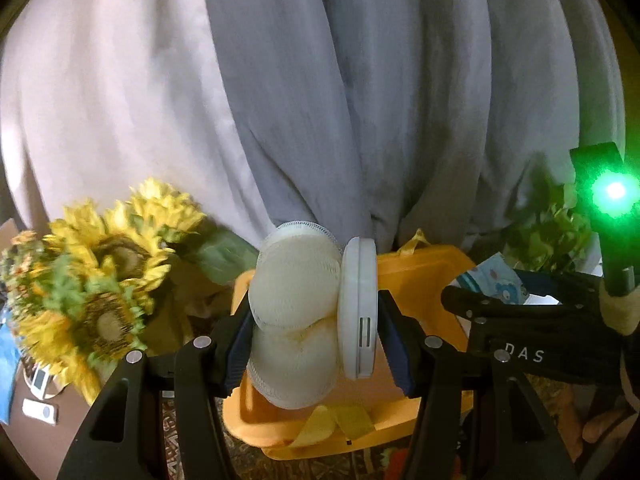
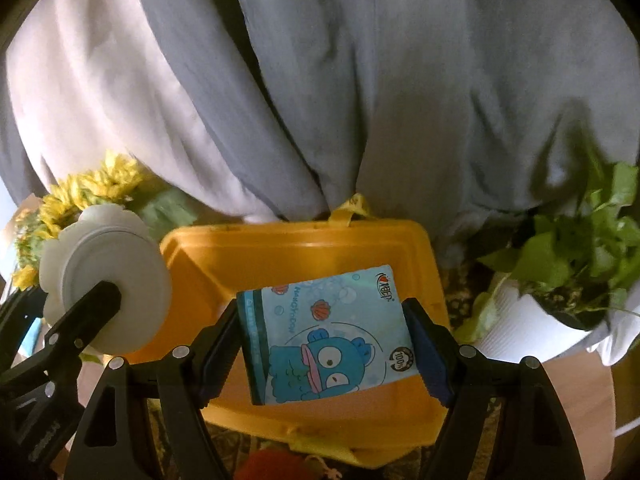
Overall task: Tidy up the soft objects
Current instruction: 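Carry the cloth book and white plush with both tools over the orange crate, then open both tools to drop the book and plush into the crate, then move both tools back down toward the remaining items on the rug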
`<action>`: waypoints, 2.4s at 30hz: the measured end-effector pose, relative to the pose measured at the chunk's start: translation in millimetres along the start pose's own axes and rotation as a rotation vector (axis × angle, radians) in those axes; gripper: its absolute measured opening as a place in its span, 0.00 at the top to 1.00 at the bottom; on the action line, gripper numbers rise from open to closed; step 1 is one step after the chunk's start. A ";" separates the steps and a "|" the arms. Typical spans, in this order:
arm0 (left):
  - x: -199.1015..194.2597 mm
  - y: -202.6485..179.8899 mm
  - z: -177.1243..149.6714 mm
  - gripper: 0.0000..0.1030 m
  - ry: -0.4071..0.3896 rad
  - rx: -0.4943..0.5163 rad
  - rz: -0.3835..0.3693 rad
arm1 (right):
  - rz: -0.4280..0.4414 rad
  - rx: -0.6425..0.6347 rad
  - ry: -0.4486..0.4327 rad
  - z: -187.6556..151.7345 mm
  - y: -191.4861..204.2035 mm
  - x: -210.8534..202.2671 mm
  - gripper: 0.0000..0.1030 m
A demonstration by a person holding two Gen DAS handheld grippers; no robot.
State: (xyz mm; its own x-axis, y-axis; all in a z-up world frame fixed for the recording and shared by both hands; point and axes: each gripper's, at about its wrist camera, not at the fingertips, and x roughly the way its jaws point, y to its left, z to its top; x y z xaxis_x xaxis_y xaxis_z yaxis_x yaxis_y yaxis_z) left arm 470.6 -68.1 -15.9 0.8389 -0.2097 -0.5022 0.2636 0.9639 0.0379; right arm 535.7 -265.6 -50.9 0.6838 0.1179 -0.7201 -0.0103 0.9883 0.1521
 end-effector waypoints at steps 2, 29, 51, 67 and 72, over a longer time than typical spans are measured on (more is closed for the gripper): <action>13.9 0.3 2.0 0.45 0.036 0.010 -0.014 | 0.000 0.002 0.032 2.2 -2.0 10.4 0.24; 14.9 7.8 0.8 0.15 0.155 0.007 0.046 | -0.045 0.023 -0.061 -2.9 -4.6 -43.9 0.16; -79.7 -30.6 -26.5 0.06 -0.020 0.097 0.032 | -0.093 0.018 -0.153 -67.2 -17.7 -124.6 0.16; -79.1 -51.9 -71.4 0.05 0.067 0.150 -0.040 | -0.109 0.014 -0.021 -119.0 -33.6 -106.6 0.16; -69.7 -61.8 -88.7 0.05 0.121 0.179 -0.063 | -0.105 0.020 0.050 -135.8 -39.5 -92.0 0.16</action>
State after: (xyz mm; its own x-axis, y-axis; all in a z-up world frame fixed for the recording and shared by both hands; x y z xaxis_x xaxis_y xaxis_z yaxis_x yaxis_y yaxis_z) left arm 353.6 -98.5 -59.9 0.7577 -0.2365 -0.6082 0.4027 0.9028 0.1507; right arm 374.1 -302.3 -82.6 0.6434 0.0186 -0.7653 0.0749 0.9934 0.0872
